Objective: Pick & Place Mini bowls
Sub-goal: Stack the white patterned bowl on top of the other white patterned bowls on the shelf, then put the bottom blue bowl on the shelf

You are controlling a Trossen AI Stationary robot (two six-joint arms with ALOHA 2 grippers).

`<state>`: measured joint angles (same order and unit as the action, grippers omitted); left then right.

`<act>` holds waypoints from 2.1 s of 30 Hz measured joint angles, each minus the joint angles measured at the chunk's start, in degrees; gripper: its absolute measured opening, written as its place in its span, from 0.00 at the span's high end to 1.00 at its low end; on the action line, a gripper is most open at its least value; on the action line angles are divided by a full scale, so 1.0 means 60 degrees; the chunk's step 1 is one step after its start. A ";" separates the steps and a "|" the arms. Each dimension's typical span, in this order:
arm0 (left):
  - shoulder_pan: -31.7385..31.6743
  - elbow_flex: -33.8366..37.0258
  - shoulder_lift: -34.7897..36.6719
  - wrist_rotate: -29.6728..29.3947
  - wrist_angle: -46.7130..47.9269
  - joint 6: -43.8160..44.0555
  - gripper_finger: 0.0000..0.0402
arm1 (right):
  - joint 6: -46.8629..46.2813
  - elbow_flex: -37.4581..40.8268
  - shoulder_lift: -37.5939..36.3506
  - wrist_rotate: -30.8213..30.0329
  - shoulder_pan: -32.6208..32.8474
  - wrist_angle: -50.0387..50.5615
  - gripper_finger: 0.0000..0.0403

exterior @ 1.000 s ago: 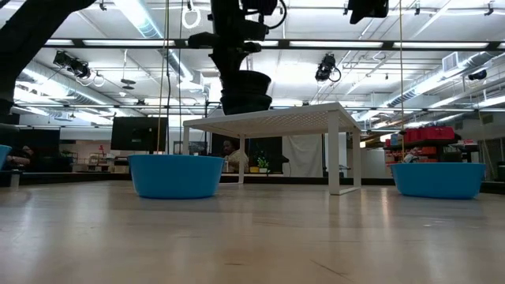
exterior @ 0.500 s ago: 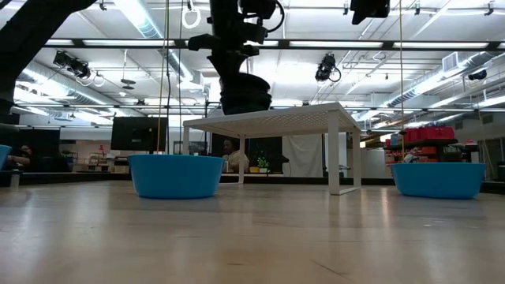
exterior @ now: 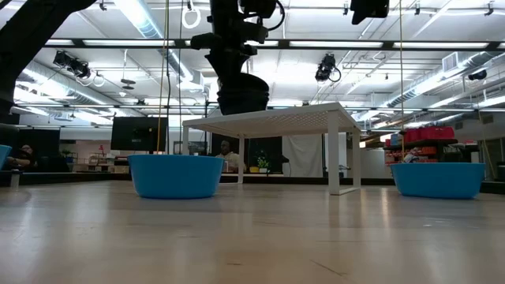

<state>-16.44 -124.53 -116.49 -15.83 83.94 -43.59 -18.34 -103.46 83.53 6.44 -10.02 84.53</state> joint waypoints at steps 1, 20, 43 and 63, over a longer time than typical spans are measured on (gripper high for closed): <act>0.0025 -0.0081 0.0000 0.0003 -0.0008 0.0102 0.63 | 0.0006 0.0000 0.0000 0.0000 0.0000 0.0000 0.64; 0.0033 -0.1726 0.0069 0.0494 0.0608 0.1555 0.56 | 0.0071 0.0000 0.0000 0.0000 0.0000 -0.0305 0.64; -0.0034 -0.0319 0.0004 0.0564 0.0069 0.2424 0.56 | -0.0074 0.0000 0.0004 -0.0003 0.0250 -0.0375 0.64; 0.0023 -0.1709 0.0361 0.3343 0.0280 0.5723 0.56 | 0.0210 0.0000 0.0004 -0.0004 0.0248 -0.1021 0.64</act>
<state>-16.30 -134.79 -114.32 4.23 85.62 -9.25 -17.08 -103.46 83.55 6.41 -8.53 78.40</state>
